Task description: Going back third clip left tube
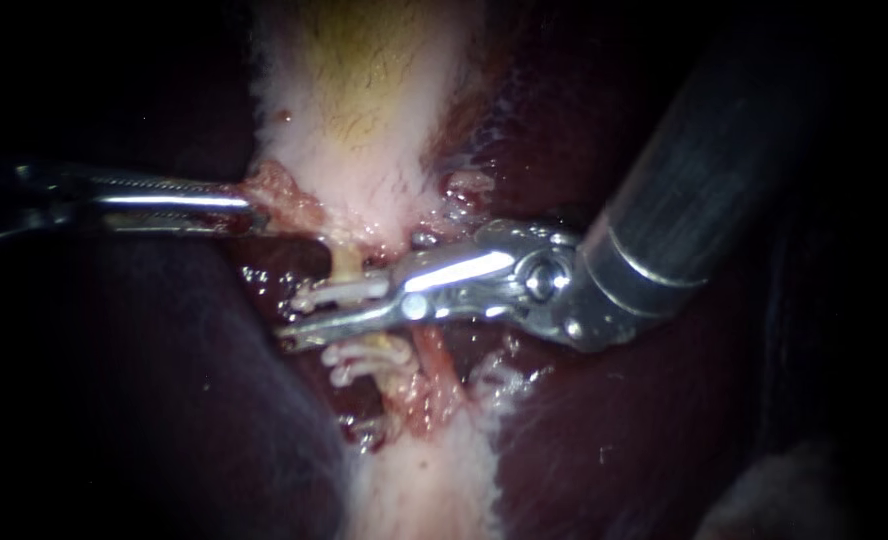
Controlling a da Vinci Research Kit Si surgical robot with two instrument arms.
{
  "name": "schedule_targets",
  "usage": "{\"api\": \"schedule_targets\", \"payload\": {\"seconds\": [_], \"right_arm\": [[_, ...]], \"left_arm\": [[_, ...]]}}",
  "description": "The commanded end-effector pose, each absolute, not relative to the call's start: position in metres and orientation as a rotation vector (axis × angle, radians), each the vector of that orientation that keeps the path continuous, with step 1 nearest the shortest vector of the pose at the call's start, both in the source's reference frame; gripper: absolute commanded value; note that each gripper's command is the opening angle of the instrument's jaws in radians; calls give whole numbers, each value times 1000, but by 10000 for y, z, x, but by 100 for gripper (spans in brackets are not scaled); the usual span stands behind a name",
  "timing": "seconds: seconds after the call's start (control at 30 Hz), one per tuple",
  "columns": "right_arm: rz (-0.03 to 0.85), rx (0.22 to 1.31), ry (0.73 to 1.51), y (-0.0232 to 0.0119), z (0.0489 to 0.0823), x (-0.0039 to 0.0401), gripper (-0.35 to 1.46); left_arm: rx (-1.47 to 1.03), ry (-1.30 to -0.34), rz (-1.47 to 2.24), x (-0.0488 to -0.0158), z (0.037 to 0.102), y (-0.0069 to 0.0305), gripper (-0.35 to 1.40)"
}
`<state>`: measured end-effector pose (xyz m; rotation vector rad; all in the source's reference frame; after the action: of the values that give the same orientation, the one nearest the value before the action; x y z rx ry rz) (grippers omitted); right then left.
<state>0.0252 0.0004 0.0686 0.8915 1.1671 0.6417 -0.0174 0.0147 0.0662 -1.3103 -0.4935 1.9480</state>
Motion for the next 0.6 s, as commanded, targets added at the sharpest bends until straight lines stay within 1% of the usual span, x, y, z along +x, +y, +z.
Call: {"api": "schedule_targets", "payload": {"seconds": [0.03, 0.13, 0.27, 0.6], "right_arm": [[634, 864, 1174, 3, 690, 250, 48], [608, 781, 1196, 2, 703, 247, 50], [566, 726, 1213, 4, 711, 236, 50], [476, 592, 1245, -1, 702, 177, 50]], "left_arm": [[-1310, -493, 1948, -174, 662, 147, -35], [-1310, -493, 1948, -174, 662, 146, -35], [-1311, -493, 1948, -174, 662, 146, -35], [-1311, -494, 1948, -173, 662, 146, -35]]}}
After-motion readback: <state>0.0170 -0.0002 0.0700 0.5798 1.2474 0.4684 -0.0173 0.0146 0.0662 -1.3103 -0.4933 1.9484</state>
